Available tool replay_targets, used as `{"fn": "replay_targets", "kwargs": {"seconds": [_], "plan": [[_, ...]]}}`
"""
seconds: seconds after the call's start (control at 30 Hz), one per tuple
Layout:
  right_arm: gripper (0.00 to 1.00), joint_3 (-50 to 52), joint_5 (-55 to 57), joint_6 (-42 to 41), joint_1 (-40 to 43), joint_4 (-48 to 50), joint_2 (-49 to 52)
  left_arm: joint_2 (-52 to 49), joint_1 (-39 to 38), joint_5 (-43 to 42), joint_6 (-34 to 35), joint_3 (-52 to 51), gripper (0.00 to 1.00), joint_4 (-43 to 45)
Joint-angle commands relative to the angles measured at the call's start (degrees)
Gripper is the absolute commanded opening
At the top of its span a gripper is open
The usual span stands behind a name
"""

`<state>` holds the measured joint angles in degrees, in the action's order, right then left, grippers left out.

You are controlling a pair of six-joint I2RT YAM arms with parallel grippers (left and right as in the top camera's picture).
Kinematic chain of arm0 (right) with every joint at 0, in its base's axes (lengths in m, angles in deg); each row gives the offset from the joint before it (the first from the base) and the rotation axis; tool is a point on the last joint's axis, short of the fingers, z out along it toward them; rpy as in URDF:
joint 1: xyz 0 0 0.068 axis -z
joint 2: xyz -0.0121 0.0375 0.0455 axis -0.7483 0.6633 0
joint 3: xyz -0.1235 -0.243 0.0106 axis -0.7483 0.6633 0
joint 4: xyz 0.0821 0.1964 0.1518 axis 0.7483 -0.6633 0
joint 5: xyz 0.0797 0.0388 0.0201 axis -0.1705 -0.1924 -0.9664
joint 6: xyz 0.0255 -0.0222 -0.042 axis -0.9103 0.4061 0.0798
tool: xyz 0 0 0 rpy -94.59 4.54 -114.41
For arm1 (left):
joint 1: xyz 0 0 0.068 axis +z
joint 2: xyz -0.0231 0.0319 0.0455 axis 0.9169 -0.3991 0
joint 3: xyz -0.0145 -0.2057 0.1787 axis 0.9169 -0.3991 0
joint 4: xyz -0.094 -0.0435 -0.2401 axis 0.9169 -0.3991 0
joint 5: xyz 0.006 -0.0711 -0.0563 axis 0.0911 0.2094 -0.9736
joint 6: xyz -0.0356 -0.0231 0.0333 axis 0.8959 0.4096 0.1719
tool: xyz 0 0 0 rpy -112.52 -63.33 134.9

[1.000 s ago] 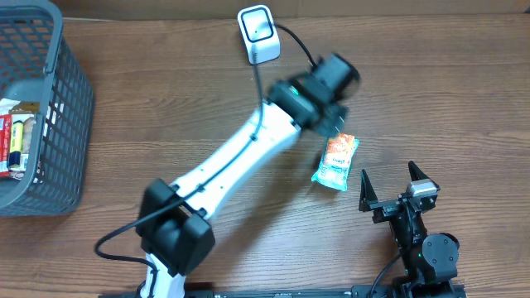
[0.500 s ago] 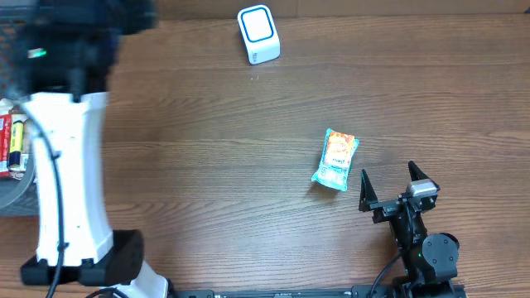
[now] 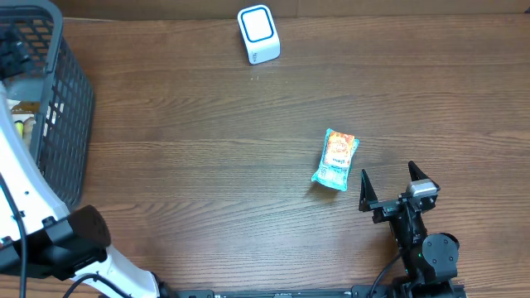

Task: Scan the item barcode
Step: 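Move the left gripper back over the basket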

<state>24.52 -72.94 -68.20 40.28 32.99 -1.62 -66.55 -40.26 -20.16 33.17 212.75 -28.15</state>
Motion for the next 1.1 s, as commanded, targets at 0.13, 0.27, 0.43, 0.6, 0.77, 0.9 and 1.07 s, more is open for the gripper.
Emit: {"fn": "replay_targets", "kwargs": {"seconds": [0.13, 0.27, 0.43, 0.6, 0.77, 0.9, 1.07], "plan": [[1.00, 0.59, 0.55, 0.24, 0.37, 0.33, -0.52, -4.52, 7.10, -3.06, -1.27, -0.94, 1.00, -1.07], [1.00, 0.59, 0.55, 0.24, 0.37, 0.33, -0.52, -7.72, 9.73, -3.06, -1.29, -0.98, 0.99, -1.49], [1.00, 0.59, 0.55, 0.24, 0.37, 0.33, -0.52, -11.76, 11.82, -3.08, -3.08, -0.98, 1.00, -1.55], [1.00, 0.59, 0.55, 0.24, 0.37, 0.33, -0.52, -16.35, 13.22, -4.07, -5.62, -0.98, 0.99, -0.17], [1.00, 0.59, 0.55, 0.24, 0.37, 0.33, -0.52, -22.12, 14.16, -6.38, -10.64, -0.98, 0.99, 0.20], [1.00, 0.59, 0.55, 0.24, 0.37, 0.33, -0.52, -26.32, 14.69, -10.03, -15.85, -0.98, 1.00, 0.76], [1.00, 0.59, 0.55, 0.24, 0.37, 0.33, -0.52, -30.36, 15.15, -12.02, -19.96, -0.98, 1.00, 2.40]]}}
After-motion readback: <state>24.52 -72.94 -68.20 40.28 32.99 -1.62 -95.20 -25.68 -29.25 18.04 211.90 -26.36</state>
